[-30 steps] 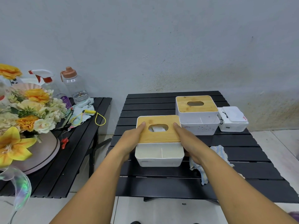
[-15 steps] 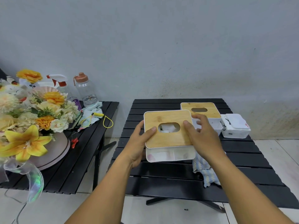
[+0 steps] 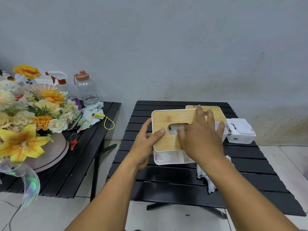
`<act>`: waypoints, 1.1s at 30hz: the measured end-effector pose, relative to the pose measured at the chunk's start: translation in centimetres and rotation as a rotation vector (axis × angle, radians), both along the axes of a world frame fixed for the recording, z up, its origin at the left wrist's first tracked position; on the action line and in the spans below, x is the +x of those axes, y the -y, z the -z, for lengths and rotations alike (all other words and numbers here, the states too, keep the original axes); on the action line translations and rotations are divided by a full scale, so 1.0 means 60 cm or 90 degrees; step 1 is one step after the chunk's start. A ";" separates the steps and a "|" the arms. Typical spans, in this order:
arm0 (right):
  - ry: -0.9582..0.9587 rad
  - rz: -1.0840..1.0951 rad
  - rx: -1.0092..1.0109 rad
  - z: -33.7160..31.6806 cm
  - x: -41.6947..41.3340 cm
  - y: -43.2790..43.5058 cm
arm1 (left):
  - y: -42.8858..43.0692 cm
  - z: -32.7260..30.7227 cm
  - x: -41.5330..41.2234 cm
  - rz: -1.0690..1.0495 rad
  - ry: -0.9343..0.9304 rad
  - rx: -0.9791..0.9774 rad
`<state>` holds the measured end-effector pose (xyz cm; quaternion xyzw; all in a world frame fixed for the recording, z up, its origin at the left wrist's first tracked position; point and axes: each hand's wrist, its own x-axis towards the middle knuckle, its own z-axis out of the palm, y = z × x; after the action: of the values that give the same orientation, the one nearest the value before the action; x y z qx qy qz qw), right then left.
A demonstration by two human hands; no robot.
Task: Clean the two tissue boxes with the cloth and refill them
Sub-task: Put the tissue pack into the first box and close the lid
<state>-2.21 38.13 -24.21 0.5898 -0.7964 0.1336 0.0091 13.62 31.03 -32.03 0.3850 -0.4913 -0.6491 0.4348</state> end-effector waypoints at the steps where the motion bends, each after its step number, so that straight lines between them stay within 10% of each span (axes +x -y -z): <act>1: 0.005 0.008 0.019 -0.003 0.003 0.003 | 0.000 0.000 -0.002 0.000 -0.005 -0.004; 22: 0.085 -0.035 -0.282 -0.001 0.007 0.007 | 0.010 0.008 -0.004 0.004 -0.031 -0.010; 33: 0.304 -0.047 -0.228 -0.007 0.006 -0.001 | 0.011 0.006 -0.008 0.009 -0.064 0.013</act>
<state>-1.88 38.19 -23.76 0.5589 -0.7180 0.4072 -0.0797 13.12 30.38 -32.41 0.3529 -0.4649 -0.6757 0.4503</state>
